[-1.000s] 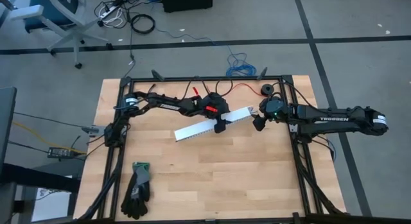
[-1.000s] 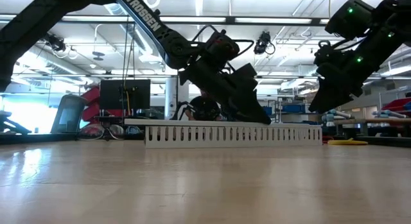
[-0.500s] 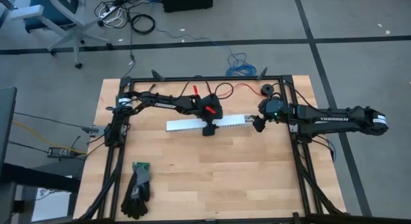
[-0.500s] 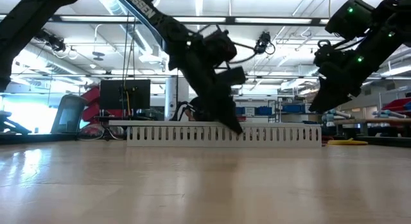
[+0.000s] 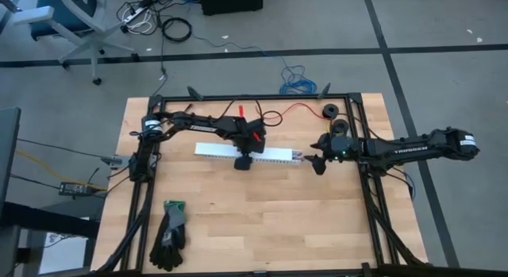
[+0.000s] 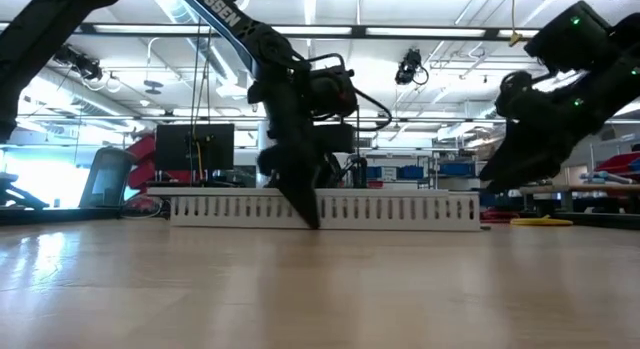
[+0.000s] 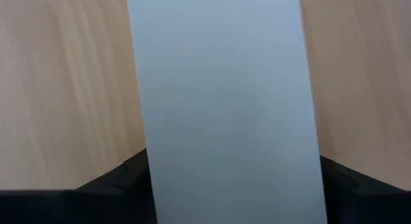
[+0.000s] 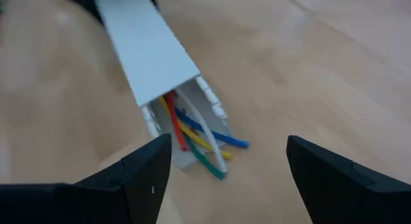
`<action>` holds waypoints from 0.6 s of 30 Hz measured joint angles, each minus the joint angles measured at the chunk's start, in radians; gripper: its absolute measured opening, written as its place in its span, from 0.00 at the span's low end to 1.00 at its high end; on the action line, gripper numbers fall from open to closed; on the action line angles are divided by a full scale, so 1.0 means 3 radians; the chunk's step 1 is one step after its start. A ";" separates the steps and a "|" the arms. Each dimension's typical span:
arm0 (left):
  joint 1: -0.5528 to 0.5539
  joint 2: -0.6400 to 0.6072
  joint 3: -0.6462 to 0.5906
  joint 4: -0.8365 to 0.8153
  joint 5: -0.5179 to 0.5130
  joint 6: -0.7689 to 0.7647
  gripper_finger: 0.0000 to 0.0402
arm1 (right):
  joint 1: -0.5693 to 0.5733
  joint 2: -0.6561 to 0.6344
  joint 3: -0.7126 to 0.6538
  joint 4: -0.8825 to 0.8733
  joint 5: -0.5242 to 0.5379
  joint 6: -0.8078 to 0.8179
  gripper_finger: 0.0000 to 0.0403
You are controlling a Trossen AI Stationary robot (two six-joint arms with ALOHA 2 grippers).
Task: Ziptie cables
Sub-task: Close the cable duct
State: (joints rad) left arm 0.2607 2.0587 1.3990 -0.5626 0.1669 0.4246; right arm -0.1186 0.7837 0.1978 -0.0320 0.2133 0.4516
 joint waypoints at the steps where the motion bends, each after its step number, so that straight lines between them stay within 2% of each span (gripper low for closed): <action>1: 0.0010 -0.0006 0.0000 -0.0102 0.0011 0.0053 0.67 | 0.0049 0.0000 0.0000 0.0038 0.0000 -0.0013 0.73; 5: 0.0065 -0.0019 0.0005 -0.0234 0.0073 0.0073 0.64 | 0.0211 -0.0001 0.0000 0.0094 0.0004 -0.0186 0.73; 10: 0.0069 -0.0056 -0.0019 -0.0134 0.0090 0.0045 0.66 | 0.0310 0.0055 0.0000 -0.0011 0.0246 -0.0322 0.73; 18: 0.0071 -0.0052 -0.0023 0.0031 0.0029 -0.0030 0.69 | 0.0299 0.0583 0.0000 0.0198 0.0412 -0.0646 0.73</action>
State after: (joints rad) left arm 0.2821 2.0430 1.3922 -0.5534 0.1757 0.4155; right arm -0.0287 0.9587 0.1978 0.0274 0.3370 0.2578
